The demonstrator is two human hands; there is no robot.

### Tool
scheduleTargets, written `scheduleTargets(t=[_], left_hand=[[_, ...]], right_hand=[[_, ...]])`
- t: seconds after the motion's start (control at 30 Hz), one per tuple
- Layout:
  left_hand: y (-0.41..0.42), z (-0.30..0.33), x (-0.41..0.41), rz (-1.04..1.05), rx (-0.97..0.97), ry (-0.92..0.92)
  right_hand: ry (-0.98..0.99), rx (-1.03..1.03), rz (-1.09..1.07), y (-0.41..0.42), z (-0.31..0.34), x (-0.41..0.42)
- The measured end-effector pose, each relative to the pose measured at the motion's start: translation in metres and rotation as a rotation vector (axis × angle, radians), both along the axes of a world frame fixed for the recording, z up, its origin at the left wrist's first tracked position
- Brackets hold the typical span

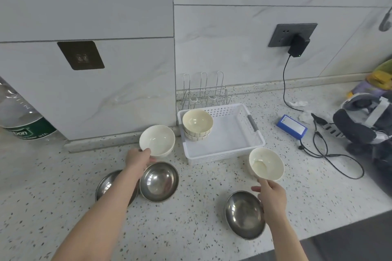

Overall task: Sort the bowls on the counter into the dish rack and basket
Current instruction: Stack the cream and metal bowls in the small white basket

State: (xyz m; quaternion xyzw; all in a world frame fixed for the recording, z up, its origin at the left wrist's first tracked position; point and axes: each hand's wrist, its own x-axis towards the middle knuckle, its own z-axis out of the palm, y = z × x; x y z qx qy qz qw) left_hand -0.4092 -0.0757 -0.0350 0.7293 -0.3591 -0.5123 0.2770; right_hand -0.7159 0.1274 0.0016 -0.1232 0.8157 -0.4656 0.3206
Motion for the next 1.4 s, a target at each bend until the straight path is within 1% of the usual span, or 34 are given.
scheduleTargets(t=[0.13,0.23,0.37,0.47,0.6,0.73,0.9,1.07,1.17,1.23,1.4], left_hand=[[0.002,0.017,0.001,0.072,-0.048,0.071],[0.009,0.032,0.0,0.052,-0.061,0.103],[0.031,0.048,-0.005,0.014,-0.054,0.109],[0.05,0.055,-0.017,0.023,-0.029,0.139],[0.076,0.063,-0.045,0.067,-0.007,0.167],[0.09,0.067,-0.079,0.073,-0.011,0.187],[0.098,0.069,-0.114,0.053,-0.041,0.216],[0.096,0.071,-0.136,0.072,-0.074,0.213],[0.091,0.074,-0.147,0.105,-0.078,0.233],[0.088,0.075,-0.152,0.121,-0.084,0.246],[0.081,0.075,-0.159,0.152,-0.107,0.272]], right_hand=[[-0.018,0.048,-0.126,0.008,-0.004,-0.009],[-0.08,0.105,-0.173,0.011,-0.006,-0.018],[-0.175,0.116,-0.122,0.008,-0.009,-0.031],[-0.22,0.131,-0.07,0.002,-0.013,-0.04],[-0.284,0.097,-0.023,-0.004,-0.019,-0.053],[-0.28,0.062,-0.025,-0.007,-0.023,-0.064],[-0.194,-0.018,-0.037,-0.001,-0.014,-0.085],[-0.127,-0.175,0.017,-0.017,0.021,-0.111],[-0.123,-0.214,0.113,-0.046,0.038,-0.12],[-0.124,-0.197,0.189,-0.069,0.044,-0.121],[-0.146,-0.053,0.374,-0.118,0.038,-0.112]])
